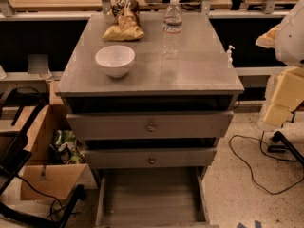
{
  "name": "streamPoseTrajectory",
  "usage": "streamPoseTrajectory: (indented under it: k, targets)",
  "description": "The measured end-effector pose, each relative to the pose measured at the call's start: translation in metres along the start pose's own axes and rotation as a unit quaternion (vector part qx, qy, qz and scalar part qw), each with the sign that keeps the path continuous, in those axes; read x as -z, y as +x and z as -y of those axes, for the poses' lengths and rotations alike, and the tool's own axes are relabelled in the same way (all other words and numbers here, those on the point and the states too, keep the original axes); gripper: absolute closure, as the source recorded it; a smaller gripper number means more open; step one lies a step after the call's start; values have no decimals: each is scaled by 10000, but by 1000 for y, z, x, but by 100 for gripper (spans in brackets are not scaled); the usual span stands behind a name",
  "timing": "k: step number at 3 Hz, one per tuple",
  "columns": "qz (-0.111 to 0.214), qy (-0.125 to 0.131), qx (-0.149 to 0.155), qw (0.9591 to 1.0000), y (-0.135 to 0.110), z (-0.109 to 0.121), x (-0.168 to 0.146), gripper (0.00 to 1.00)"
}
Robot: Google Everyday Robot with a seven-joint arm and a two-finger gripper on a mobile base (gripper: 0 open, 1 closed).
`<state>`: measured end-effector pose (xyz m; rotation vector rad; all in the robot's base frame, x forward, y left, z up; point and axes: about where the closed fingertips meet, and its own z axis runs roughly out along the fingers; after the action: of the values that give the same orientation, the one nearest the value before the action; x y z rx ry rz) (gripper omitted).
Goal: Close bottom drawer
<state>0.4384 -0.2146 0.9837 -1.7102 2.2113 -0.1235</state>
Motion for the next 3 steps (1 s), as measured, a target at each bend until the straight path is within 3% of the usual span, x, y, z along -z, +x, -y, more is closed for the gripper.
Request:
streamPoseTrajectory:
  k: [1,2,3]
  targets:
    - [9,3,2,10000,1,-1,-2,0]
    - [113,24,25,9999,15,-13,-30,0]
    - [416,25,-11,9991,71,-54,-90,0]
